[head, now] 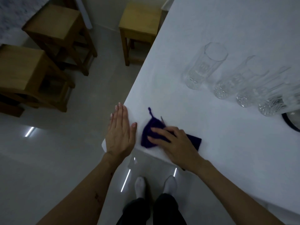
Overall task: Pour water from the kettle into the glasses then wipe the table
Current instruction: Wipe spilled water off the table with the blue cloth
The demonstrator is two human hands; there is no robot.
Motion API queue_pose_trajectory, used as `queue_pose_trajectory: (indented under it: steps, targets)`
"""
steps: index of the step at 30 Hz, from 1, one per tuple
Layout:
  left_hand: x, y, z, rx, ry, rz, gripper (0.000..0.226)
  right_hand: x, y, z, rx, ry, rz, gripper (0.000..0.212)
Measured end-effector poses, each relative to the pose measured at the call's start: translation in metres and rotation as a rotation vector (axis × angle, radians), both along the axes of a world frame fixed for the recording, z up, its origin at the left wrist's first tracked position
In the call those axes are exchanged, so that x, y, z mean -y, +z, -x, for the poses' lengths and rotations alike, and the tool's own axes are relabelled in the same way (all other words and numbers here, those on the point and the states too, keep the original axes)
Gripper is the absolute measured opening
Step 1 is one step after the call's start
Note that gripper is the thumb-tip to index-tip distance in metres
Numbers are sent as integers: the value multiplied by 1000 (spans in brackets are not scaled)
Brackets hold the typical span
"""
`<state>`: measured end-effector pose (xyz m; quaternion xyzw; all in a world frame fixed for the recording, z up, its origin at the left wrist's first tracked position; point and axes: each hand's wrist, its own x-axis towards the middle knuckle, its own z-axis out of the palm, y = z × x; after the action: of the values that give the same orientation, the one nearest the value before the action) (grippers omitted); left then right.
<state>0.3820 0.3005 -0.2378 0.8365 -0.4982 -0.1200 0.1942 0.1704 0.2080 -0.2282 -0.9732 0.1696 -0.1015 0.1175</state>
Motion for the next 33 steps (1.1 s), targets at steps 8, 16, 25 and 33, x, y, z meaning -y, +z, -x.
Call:
queue_pose_trajectory:
  steps: [8,16,25,33]
  targets:
    - [2,2,3,9,21,-14,76,45,4,8,35,-604,62,52]
    - [2,-2,2,-11,24,37,63,-11,10,-79,28,-329,-14,57]
    - [1,1,5,26,-5,21,65,-43,-5,81,49,-472,97,52]
    - [2,15,15,133,-74,-87,70,-3,-1,222,44,-1133,100,52]
